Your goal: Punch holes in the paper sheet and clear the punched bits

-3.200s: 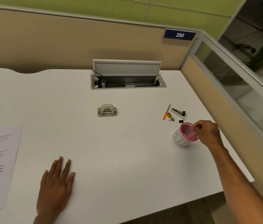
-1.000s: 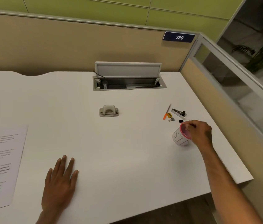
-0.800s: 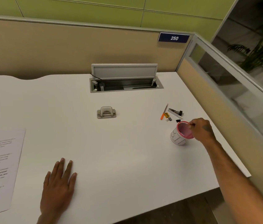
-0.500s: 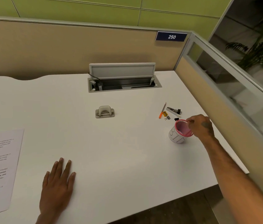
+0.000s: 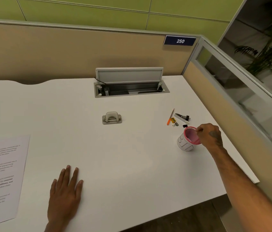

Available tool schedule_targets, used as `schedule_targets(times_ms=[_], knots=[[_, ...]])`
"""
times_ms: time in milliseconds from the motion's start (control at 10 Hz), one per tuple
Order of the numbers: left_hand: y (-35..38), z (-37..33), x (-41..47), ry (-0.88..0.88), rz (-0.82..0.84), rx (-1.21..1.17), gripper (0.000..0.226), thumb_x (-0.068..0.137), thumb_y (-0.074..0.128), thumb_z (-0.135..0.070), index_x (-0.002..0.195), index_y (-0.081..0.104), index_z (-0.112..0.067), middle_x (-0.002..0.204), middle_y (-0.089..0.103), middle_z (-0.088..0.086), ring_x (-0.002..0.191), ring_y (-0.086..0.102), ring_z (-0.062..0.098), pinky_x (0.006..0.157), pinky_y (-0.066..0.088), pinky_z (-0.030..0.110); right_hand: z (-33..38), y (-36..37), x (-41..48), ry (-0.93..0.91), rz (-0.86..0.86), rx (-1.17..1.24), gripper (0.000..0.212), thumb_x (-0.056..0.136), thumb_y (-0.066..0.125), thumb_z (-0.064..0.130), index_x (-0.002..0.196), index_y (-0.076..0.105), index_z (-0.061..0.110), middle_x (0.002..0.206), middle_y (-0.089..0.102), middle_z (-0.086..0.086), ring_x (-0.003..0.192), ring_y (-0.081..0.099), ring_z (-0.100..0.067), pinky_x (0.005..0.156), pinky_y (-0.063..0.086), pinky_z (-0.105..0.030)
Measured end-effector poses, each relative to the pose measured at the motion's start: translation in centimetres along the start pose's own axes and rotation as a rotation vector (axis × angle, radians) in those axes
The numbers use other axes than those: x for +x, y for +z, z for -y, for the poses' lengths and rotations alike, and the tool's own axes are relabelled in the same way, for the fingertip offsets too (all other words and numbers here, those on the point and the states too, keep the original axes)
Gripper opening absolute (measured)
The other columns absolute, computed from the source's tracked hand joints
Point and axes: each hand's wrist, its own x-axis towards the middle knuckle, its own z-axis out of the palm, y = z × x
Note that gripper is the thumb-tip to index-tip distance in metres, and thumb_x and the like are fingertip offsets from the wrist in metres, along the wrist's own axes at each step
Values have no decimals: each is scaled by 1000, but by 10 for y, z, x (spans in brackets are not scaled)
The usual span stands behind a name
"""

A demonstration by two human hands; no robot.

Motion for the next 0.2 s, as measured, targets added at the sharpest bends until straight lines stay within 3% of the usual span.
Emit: schedule_targets(times_ms=[100,200], knots=[[-6,-1,-2,4,10,13,71,91,11,-55,152,30,-24,163,18,-1,151,15,17,121,13,43,5,6,-8,-26,22,43,28,93,52,5,116,68,5,117,68,-20,107,61,-40,89,52,-41],[-2,-3,-2,14,27,25,71,92,8,-55,153,27,-23,163,16,0,151,13,17,122,14,45,7,21,-18,-14,-1,76,38,99,44,10,137,49,3,137,55,-21,126,50,-40,103,44,-44]])
